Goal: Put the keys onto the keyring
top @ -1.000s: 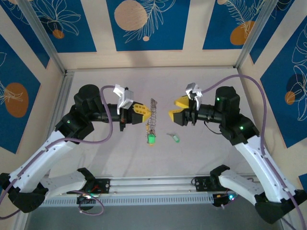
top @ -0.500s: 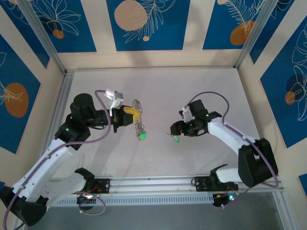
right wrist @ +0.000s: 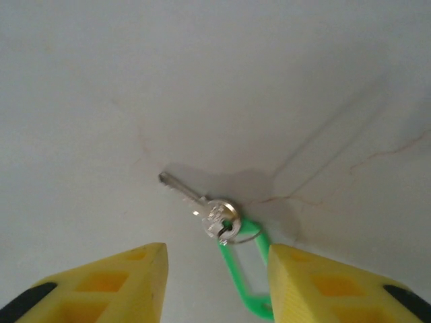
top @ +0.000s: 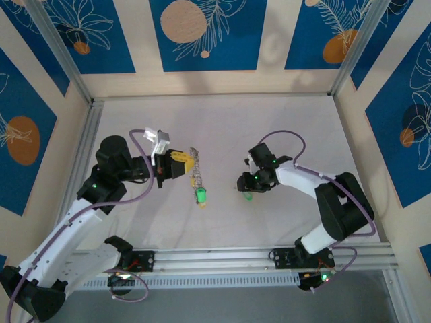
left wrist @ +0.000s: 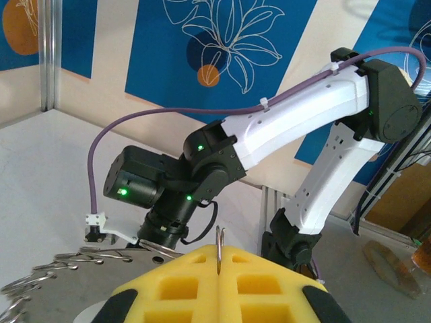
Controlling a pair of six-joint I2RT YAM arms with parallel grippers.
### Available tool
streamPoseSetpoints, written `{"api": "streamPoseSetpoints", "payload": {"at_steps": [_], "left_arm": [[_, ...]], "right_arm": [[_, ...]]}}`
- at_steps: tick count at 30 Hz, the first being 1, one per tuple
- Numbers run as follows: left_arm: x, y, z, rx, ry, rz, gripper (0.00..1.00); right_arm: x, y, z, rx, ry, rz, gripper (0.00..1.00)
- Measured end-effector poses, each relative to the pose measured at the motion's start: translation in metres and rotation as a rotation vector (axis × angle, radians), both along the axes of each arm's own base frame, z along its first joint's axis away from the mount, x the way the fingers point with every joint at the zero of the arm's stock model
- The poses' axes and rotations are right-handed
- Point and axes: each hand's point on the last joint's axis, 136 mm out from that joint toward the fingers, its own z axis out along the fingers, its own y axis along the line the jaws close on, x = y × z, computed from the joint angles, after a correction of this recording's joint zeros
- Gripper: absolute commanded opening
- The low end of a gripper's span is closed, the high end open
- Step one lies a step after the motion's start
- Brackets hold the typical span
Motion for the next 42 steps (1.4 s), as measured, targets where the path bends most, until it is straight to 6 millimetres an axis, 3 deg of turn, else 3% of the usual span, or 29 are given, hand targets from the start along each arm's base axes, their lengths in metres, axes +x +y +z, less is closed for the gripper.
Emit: {"api": "streamPoseSetpoints", "payload": {"at_steps": [6,9,16,20,25,37,42], "left_arm": [[0.001,0.005,0.002,-0.004,-0.006,0.01,0.0],[0.0,0.008,0.005,-0.009,-0.015,0.015,0.0],[-0.001,0.009,0.005,-0.011,-0.017,0.011,0.0],[-0.002,0.009,0.005,-0.011,-0.016,0.006,0.0],[-0.002,0.01,0.006,-0.013,-0.02,0.008,0.0],[-0.003,0.012,0.001,0.001,-0.001,0.008,0.0],[-0.003,0.013,-0.003,0.015,0.001,0.01,0.0]], "right_arm": [[0.008,0.005,-0.004,-0.03,-0.005,0.0,0.35],[0.01,0.008,-0.006,-0.044,-0.01,0.01,0.28],[0.008,0.008,-0.008,-0.079,-0.015,0.021,0.27],[0.004,0.006,-0.009,-0.098,-0.009,0.027,0.32],[0.001,0.005,-0.01,-0.118,-0.009,0.038,0.3],[0.002,0.002,-0.011,-0.14,-0.021,0.053,0.0],[0.001,0.006,0.001,-0.125,-0.081,0.104,0.0]]}}
